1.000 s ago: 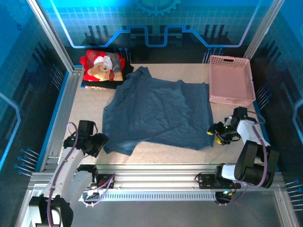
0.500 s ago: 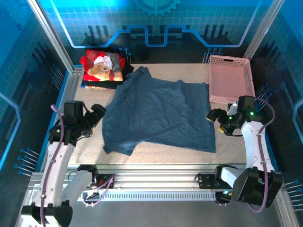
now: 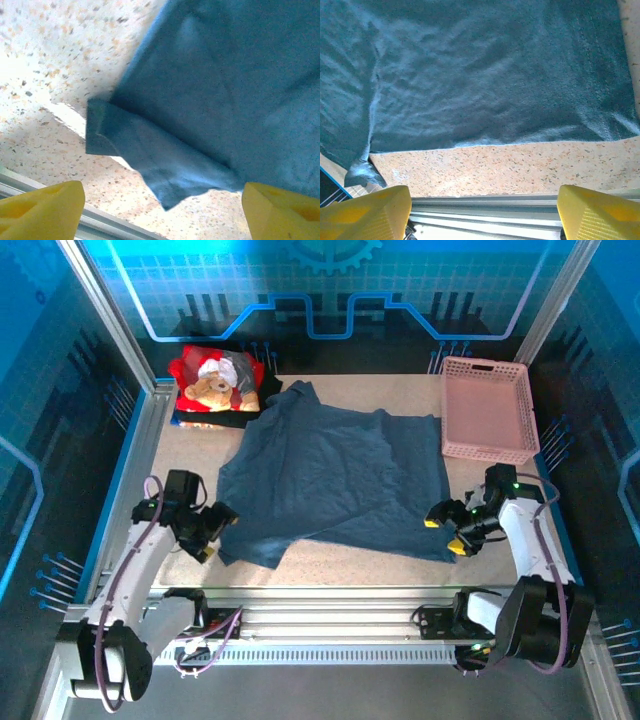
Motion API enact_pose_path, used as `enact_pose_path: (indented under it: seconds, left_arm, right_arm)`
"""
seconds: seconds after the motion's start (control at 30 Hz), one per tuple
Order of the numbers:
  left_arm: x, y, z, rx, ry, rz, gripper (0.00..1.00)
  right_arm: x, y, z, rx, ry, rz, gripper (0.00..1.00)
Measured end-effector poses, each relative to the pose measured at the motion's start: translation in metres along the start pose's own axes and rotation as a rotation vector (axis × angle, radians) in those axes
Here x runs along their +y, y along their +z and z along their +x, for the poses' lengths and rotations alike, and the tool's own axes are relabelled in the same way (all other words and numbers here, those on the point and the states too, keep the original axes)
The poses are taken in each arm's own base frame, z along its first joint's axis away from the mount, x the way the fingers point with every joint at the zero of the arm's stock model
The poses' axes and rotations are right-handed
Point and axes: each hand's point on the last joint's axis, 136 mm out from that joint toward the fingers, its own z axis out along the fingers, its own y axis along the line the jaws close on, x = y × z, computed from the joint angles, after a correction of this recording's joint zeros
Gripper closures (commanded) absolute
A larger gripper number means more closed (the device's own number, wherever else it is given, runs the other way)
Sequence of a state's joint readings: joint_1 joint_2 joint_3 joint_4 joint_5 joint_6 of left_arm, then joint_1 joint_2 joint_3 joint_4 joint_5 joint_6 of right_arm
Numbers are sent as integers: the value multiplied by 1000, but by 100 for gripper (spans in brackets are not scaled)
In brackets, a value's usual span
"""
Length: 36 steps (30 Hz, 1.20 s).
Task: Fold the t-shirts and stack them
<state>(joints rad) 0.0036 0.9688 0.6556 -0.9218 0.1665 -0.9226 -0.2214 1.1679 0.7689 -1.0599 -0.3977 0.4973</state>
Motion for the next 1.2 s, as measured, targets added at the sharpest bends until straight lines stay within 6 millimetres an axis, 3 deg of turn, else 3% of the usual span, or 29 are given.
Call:
enact_pose_path:
  seconds: [0.17,0.57,0.9,1.2]
  left_arm:
    - [24,27,10,41,-93,-43,23]
    - [38,48,5,-9,-287,22,41]
    - [31,44,-8,-84,-339,90,46]
    - [25,40,-19,-135,-372,131,64]
  right_arm:
    - [0,5,-7,-2,0,4,23]
    - [2,11,-15,-10,-14,-4,24]
    - [5,13,-15,-9,-34,-9,25]
    - [4,17,-16,-1,-35,-4,26]
